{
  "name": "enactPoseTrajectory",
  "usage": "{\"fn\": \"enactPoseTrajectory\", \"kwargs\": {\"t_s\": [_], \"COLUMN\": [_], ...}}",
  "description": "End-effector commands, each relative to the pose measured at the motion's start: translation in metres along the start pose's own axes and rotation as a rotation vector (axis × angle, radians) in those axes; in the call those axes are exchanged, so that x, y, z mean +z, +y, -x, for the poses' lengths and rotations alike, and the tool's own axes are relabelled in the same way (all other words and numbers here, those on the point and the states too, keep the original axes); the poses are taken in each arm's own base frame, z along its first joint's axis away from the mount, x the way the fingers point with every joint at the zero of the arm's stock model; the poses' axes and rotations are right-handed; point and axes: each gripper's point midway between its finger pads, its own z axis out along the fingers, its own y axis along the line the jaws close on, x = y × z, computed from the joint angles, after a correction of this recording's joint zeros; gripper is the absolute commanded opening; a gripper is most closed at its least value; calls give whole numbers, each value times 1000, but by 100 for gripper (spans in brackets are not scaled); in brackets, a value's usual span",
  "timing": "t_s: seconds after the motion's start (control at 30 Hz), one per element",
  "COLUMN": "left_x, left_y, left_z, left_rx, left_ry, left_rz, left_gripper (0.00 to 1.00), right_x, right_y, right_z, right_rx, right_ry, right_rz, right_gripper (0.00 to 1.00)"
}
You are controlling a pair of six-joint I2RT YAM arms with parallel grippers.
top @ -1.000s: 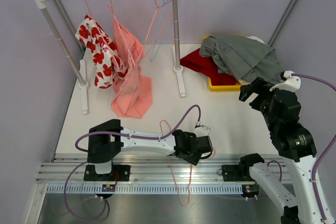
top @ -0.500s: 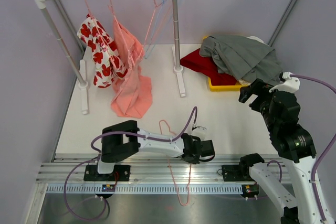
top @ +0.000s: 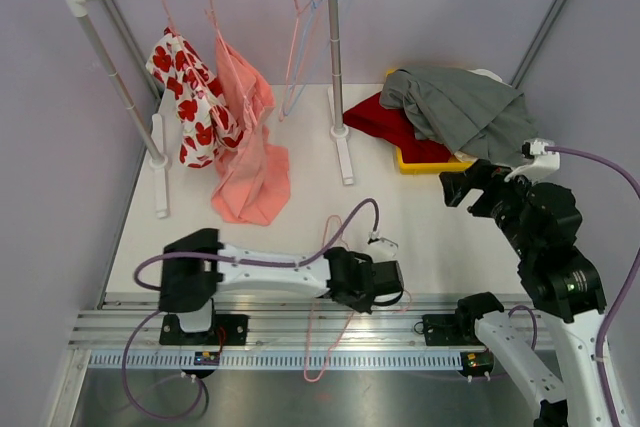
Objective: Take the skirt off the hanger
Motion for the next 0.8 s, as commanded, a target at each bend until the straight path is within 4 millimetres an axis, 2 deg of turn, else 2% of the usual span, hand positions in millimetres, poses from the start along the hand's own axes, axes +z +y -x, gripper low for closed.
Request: {"fn": "enactPoseTrajectory", "kwargs": {"t_s": [0.0, 0.03, 0.07, 0.1, 0.13, 0.17, 0.2, 0.27, 0.33, 0.37, 0.4, 0.5, 0.53, 0.6, 0.7, 0.73, 0.77], "left_x": [-102, -131, -148, -164, -193, -205, -233, -255, -281, -296, -307, -337, -347, -374, -403, -420, -429], "left_y": [8, 11, 19, 18, 20, 21, 20, 21, 14, 13, 11, 9, 7, 4, -5, -11, -14], "left_z": [9, 11, 6, 1, 2, 1, -5, -10, -20, -22, -28, -38, -39, -38, -30, -22, -15], "left_rx": [164, 163, 174, 184, 174, 172, 175, 173, 164, 163, 145, 119, 112, 102, 106, 114, 111], "left_ry": [-21, -46, -38, -21, -61, -69, -70, -73, -48, -69, -41, -12, -18, -34, -66, -106, -133], "left_rz": [-130, -192, -209, -268, -346, -385, -487, -565, -695, -769, -819, -954, -998, -1101, -1208, -1265, -1277], "left_gripper": [0, 0, 0, 0, 0, 0, 0, 0, 0, 0, 0, 0, 0, 0, 0, 0, 0], "right_x": [-31, -37, -45, -52, -57, -64, -68, -90, -107, -120, -133, -161, -172, -189, -201, -203, -203], "right_y": [76, 85, 102, 112, 121, 134, 143, 158, 172, 177, 183, 188, 192, 191, 195, 197, 202], "right_z": [17, 16, 10, 10, 7, -1, 1, -2, 9, 8, 14, 20, 25, 21, 21, 21, 17], "right_rx": [-86, -96, -111, -118, -121, -128, -124, -141, -155, -164, -159, -196, -260, -324, -382, -380, -363], "right_ry": [-59, -49, -7, 11, 43, 112, 139, 198, 198, 250, 266, 343, 302, 315, 301, 312, 359], "right_rz": [444, 505, 617, 678, 740, 849, 904, 1060, 1178, 1281, 1333, 1506, 1583, 1675, 1763, 1784, 1833], "right_gripper": [100, 99, 99, 99, 100, 100, 99, 99, 99, 100, 100, 100, 100, 99, 99, 99, 100]}}
